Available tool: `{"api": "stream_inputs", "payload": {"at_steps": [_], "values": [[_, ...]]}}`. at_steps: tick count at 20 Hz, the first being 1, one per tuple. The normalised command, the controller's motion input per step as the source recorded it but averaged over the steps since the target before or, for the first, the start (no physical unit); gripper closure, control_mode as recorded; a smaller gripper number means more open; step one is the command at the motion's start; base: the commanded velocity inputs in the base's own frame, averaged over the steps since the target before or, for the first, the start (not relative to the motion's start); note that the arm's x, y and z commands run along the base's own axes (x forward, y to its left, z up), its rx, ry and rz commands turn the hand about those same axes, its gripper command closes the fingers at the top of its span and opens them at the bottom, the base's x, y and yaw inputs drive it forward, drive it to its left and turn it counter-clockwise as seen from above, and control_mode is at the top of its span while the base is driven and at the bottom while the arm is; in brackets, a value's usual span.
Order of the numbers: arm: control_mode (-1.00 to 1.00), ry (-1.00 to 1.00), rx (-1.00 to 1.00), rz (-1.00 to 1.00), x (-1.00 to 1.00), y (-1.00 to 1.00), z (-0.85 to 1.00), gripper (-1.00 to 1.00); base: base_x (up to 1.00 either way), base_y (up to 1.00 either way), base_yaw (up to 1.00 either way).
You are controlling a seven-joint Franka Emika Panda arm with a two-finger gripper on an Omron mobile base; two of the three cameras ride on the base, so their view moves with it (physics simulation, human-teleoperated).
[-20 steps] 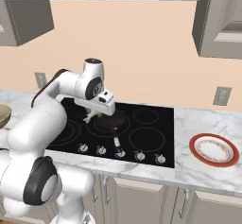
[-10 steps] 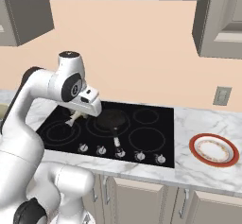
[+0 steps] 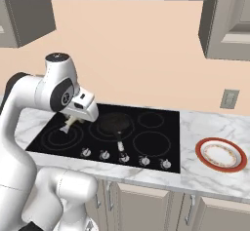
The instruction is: Place the fish on the plate and place the cucumber on the same plate.
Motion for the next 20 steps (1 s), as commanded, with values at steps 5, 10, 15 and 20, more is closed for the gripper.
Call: {"api": "stream_inputs", "payload": {"at_steps": [5, 10, 15, 20], "values": [[-1.00, 0.00, 0.00, -0.01, -0.21, -0.07, 0.00, 1.00, 0.00, 0.00, 0.00], [1.00, 0.00, 0.00, 0.00, 0.00, 0.00, 0.00, 1.00, -0.36, -0.81, -0.05], [1.00, 0.00, 0.00, 0.00, 0.00, 0.00, 0.00, 1.00, -0.01, -0.91, -0.01], [1.00, 0.00, 0.00, 0.00, 0.00, 0.00, 0.00, 1.00, 0.02, -0.74, 0.03]]}}
